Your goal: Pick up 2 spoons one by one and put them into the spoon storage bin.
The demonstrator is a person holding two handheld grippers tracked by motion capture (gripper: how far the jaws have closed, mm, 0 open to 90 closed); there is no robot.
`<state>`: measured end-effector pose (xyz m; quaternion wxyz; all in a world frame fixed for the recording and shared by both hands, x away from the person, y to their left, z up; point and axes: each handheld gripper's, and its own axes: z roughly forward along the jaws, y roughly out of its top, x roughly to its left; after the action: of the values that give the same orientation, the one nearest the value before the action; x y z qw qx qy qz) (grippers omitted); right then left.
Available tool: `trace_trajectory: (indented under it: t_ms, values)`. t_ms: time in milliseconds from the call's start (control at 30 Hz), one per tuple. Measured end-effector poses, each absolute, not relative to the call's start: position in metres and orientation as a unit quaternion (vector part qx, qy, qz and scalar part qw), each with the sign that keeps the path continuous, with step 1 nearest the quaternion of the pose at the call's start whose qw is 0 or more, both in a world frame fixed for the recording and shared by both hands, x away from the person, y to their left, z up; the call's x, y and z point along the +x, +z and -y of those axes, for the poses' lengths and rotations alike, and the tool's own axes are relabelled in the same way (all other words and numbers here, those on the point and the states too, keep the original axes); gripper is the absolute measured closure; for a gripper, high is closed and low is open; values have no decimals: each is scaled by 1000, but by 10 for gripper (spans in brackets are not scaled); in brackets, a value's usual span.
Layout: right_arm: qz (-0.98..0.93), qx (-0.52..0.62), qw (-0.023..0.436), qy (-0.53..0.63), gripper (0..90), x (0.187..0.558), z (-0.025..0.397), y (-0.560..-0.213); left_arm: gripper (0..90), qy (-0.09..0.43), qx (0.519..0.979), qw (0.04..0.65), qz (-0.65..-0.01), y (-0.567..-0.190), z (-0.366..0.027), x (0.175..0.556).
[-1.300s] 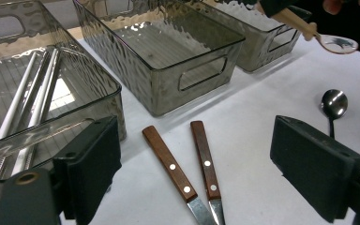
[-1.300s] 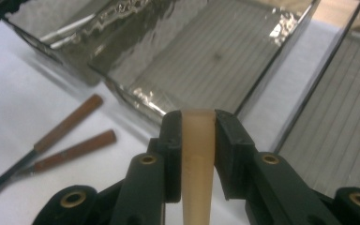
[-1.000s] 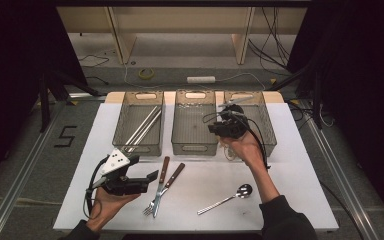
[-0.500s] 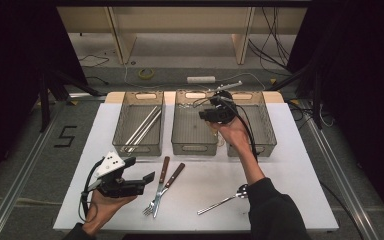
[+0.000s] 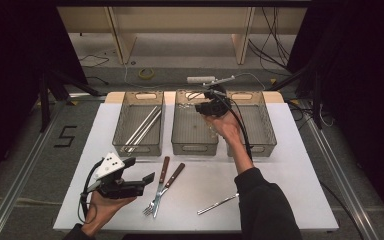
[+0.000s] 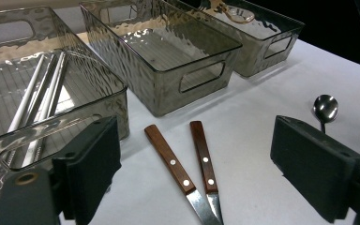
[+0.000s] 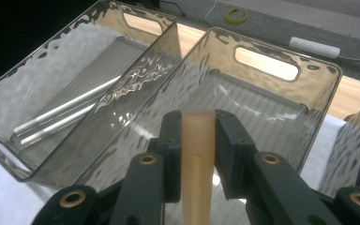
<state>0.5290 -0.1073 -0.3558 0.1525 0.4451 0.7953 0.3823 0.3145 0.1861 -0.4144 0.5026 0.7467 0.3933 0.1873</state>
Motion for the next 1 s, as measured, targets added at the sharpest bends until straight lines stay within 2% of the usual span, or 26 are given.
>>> trace_trajectory:
  t_ms: [1000]
  values:
    - [-787, 472, 171, 359, 733, 547, 93, -384, 158, 188, 747, 507, -387, -413, -185, 312]
